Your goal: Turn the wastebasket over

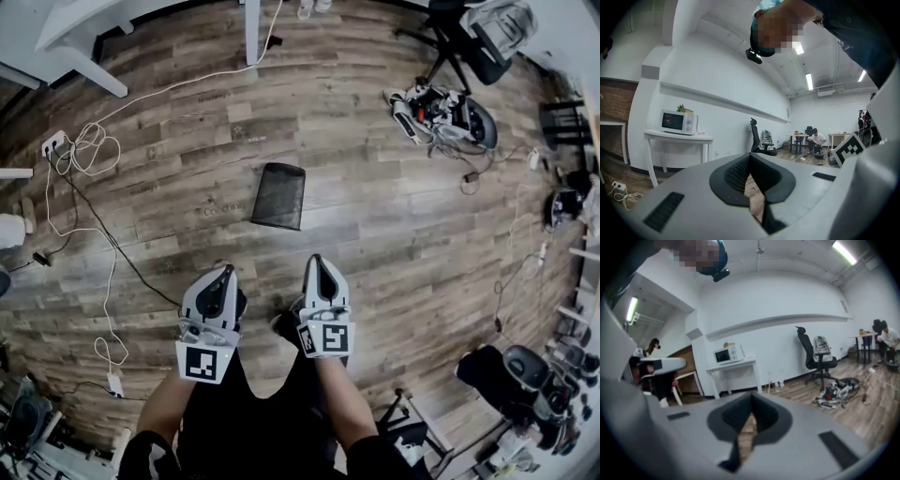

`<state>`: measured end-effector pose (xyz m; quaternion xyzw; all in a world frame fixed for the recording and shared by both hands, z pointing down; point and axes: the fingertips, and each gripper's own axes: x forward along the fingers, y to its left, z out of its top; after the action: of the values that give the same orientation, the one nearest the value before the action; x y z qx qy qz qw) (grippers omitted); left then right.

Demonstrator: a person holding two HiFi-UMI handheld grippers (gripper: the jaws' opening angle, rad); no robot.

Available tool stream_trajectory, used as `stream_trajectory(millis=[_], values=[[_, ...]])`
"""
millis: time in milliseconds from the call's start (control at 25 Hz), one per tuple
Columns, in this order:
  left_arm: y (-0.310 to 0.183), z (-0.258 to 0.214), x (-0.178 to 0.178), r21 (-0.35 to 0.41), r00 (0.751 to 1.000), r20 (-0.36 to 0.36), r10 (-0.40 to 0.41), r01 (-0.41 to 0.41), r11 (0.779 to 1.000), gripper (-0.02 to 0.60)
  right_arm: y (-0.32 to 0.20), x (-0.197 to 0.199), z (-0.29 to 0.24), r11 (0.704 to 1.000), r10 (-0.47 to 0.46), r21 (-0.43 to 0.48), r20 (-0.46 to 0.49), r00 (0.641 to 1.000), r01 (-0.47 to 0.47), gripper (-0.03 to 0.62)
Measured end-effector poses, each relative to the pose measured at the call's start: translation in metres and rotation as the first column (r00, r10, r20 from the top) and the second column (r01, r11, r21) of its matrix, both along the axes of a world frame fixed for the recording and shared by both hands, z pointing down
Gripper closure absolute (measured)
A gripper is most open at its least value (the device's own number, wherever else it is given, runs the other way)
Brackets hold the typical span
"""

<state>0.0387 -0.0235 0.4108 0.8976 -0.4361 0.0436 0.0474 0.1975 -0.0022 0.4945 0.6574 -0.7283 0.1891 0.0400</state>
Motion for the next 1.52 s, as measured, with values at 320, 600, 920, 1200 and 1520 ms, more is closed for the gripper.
stream_trajectory(millis=[320, 600, 920, 1200, 1520], values=[[-0.008, 0.110, 0.021, 0.014, 0.998, 0.045, 0.039, -0.039, 0.999, 0.554, -0.003, 0.032, 0.122, 1.000, -0.003, -0.016, -0.010, 1.000, 0.003, 0.565], [-0.014, 0.184, 0.047, 0.023, 0.993, 0.078, 0.086, -0.088, 0.996, 0.554, -0.002, 0.048, 0.213, 0.999, 0.000, -0.044, 0.001, 1.000, 0.000, 0.565], [-0.014, 0.206, 0.047, 0.014, 0.999, -0.052, 0.013, -0.012, 1.000, 0.554, -0.010, 0.025, 0.288, 0.991, -0.126, -0.042, 0.004, 0.992, 0.126, 0.559], [-0.015, 0.216, 0.049, 0.048, 0.998, -0.057, 0.009, -0.006, 0.999, 0.554, -0.013, -0.005, 0.359, 0.953, -0.298, -0.074, -0.078, 0.951, 0.293, 0.507], [-0.018, 0.221, 0.054, 0.075, 0.994, -0.103, 0.032, -0.025, 0.997, 0.554, -0.001, -0.024, 0.434, 0.884, -0.456, -0.239, -0.240, 0.857, 0.403, 0.465]])
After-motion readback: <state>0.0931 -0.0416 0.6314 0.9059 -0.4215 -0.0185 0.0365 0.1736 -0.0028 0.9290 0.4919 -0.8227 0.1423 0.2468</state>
